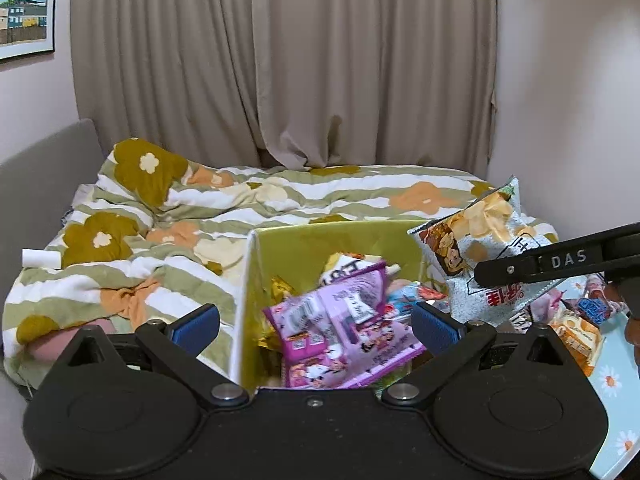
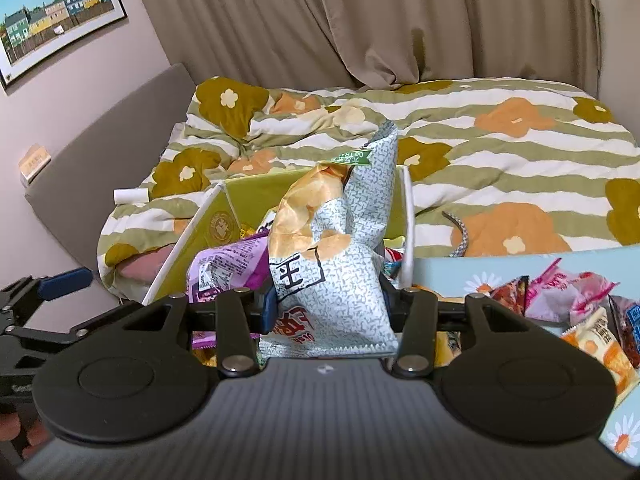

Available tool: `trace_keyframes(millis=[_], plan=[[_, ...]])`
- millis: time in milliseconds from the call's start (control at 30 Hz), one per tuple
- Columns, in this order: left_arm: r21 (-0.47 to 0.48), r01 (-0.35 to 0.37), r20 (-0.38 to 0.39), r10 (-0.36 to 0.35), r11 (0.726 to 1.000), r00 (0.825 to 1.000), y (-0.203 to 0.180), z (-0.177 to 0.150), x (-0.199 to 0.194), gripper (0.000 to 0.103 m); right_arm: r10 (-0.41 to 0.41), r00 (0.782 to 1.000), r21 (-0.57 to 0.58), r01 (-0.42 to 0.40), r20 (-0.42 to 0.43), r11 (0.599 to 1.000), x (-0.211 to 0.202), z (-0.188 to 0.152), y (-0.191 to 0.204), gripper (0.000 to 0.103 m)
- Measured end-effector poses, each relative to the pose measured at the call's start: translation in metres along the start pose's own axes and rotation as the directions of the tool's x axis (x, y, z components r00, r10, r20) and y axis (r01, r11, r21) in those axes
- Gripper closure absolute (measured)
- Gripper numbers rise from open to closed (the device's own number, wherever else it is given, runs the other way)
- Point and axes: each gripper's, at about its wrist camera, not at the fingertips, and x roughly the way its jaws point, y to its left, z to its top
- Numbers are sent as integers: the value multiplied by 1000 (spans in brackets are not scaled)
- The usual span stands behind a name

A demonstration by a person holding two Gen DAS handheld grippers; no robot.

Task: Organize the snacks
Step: 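Release the purple bag and white corn bag into the box and withdraw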

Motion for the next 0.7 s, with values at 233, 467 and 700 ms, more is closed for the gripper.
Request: trace_keyframes(millis=[233, 467, 700], plan=[[-34, -11, -11, 11, 999, 1000, 11, -3, 0, 0, -39, 999, -58, 37, -27, 998, 25, 7, 18, 24], [-80, -1, -62, -4, 997, 998, 13, -11, 6, 0, -61, 997, -94, 64, 41, 993, 22, -14, 26, 0], [-76, -3, -44, -1, 997, 999, 8, -7, -3, 0, -57, 996, -111, 64, 72, 992, 8, -19, 31, 0]])
